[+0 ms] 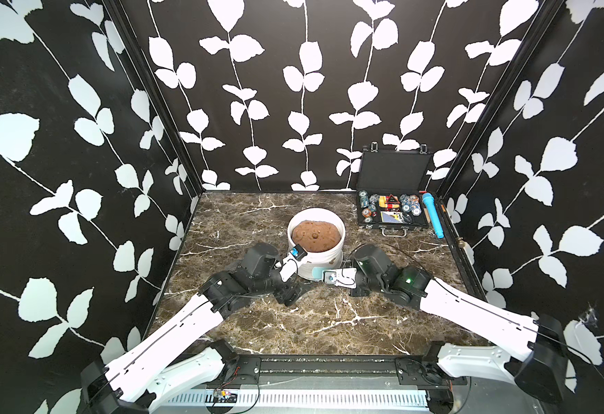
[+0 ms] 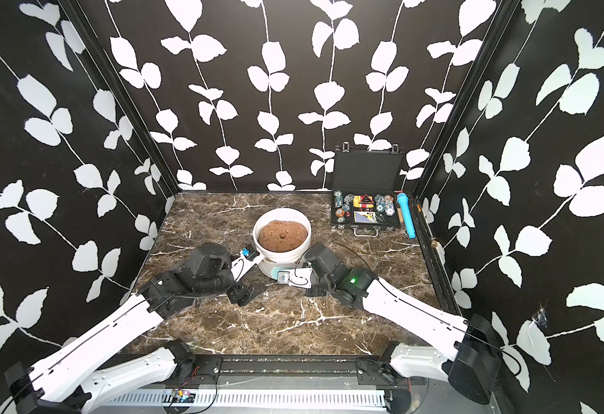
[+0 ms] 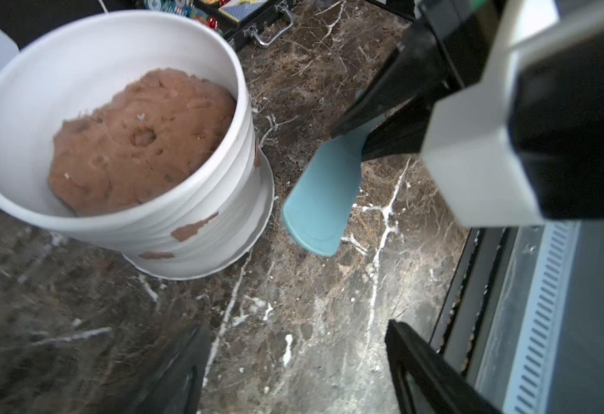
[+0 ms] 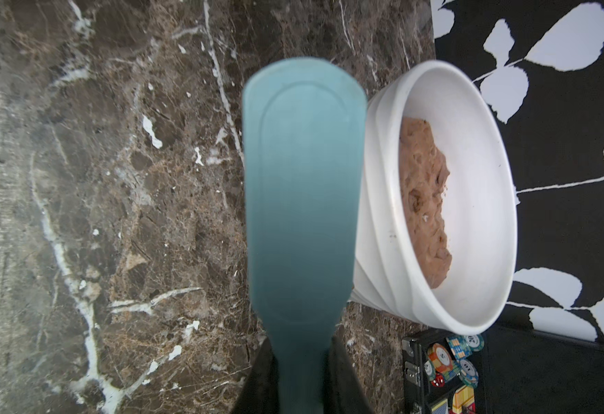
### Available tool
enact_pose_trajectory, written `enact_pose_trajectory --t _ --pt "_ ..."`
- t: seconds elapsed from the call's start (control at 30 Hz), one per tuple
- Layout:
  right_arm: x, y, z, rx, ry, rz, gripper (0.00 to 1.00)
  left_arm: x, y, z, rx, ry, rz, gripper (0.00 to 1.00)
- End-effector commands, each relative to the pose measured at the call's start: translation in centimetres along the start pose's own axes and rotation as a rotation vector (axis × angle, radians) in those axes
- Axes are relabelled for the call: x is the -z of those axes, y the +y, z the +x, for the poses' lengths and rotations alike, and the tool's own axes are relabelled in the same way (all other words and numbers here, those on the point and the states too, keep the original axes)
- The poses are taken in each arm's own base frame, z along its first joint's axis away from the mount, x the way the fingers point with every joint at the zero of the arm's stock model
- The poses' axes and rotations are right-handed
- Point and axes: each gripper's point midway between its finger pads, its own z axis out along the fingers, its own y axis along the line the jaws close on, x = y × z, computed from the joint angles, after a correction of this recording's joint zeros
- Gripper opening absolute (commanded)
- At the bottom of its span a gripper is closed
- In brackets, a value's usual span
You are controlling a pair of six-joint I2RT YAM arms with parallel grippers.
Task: Scrub the dried mud off the ceramic pot
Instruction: Pick up the brush from the center of the board.
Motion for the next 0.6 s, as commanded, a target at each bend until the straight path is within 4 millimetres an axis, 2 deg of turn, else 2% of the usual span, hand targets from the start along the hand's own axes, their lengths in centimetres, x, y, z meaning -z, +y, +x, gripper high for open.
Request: enact_pose_trajectory --t 0.0,0.13,0.27,0.37,0.47,0.57 --pt "1.6 0.1 -1.8 0.023 -0.059 -0.036 0.07 1.0 -0.7 0.0 -0.317 0.019 0.023 0.81" --pt "2.3 0.1 -2.6 0.028 -0.082 -0.069 0.07 1.0 -1.0 -0.7 -0.548 -0.002 0.004 0.80" --pt "2.4 -0.1 -2.9 0.032 -0.086 -0.066 0.07 1.0 -0.2 -1.8 -0.664 -0.023 -0.048 0.80" --pt "2.3 -0.3 -3.0 0.033 -0.087 -0.062 0.07 0.8 0.1 -2.8 -0.672 -0.057 -0.070 0.78" --pt "2.1 -0.6 -3.2 0.039 -0.091 -0.050 0.07 0.6 -0.4 -4.3 -0.626 -0.114 -0.048 0.78" --pt "1.9 -0.9 -3.3 0.049 -0.094 -0.025 0.07 0.0 -1.0 -4.9 -0.567 -0.114 0.015 0.77"
